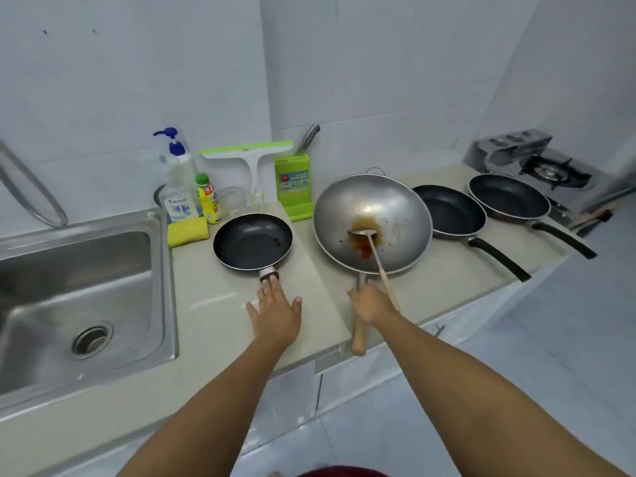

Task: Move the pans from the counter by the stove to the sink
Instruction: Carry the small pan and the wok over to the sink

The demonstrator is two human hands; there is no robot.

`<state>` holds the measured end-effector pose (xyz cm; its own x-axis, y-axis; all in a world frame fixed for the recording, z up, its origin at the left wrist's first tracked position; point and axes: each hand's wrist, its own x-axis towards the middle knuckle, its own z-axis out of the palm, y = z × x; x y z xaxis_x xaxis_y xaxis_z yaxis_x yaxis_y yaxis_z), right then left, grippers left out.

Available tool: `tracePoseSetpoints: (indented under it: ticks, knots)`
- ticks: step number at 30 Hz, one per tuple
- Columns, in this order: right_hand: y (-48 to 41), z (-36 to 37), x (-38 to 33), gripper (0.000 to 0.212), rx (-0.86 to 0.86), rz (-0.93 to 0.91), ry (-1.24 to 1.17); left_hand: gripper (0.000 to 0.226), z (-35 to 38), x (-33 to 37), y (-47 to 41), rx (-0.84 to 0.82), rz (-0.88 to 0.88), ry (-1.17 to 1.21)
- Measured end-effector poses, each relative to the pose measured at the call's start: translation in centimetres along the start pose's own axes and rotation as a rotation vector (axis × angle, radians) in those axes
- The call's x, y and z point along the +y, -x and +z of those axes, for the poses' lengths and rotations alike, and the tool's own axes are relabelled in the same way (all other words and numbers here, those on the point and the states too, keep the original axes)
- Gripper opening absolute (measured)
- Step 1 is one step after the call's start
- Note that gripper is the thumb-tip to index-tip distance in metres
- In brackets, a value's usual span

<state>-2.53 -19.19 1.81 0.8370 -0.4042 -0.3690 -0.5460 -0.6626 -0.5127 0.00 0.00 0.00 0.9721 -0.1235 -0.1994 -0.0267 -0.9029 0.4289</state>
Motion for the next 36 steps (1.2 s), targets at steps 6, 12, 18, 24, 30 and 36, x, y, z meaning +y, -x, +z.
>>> tracePoseSetpoints:
  ticks: [6,12,18,24,30,36]
  knots:
    - [0.0,2.2,2.0,0.053,-0.025,0.174,-0.132,0.067,0.0,-1.8,0.6,-0.048,-0.063,0.152]
    - [-1.7,3.2,2.4,0.049,-0.022,0.255,-0.214,0.071,0.3,-2.6,0.1,-0.051,0.005,0.386]
    - [-2.9,4.9,3.0,0.048,-0.068,0.311,-0.228,0.016,-0.4,-1.7,-1.1,-0.188,-0.352,1.014]
    - [-4.4,4.0,3.6,0.042,-0.053,0.363,-0.424,0.018,-0.6,-2.1,-2.7,-0.244,-0.525,1.243]
    - [-6.6,1.6,5.2,0.049,-0.089,0.507,-0.858,0.034,0.2,-1.4,-3.2,-0.116,-0.62,1.328]
    - [-7.6,-0.7,5.7,0.053,-0.22,0.517,-0.991,0.055,0.6,-0.2,-3.3,0.027,-0.664,1.204]
